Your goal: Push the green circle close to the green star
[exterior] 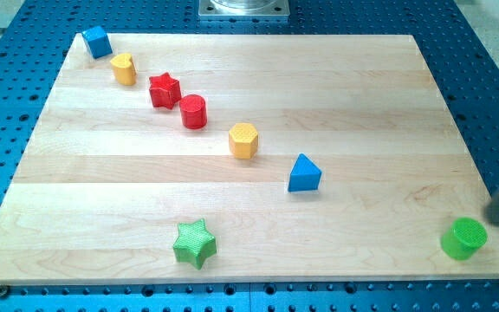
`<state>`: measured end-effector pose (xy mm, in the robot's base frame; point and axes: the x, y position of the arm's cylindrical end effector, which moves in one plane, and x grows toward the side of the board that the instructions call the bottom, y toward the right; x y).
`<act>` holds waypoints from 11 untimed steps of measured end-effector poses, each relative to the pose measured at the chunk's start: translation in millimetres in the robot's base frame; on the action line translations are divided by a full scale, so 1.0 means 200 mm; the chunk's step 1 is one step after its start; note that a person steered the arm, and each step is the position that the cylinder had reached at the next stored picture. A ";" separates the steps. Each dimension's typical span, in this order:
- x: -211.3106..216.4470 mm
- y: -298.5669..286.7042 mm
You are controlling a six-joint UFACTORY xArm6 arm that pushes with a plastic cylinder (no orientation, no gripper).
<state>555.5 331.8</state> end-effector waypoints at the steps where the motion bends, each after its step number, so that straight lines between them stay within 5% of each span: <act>1: 0.11 0.01; 2: 0.31 -0.22; 3: 0.27 -0.40; 4: 0.22 -0.11; 9: 0.14 -1.47; 11: 0.09 -1.47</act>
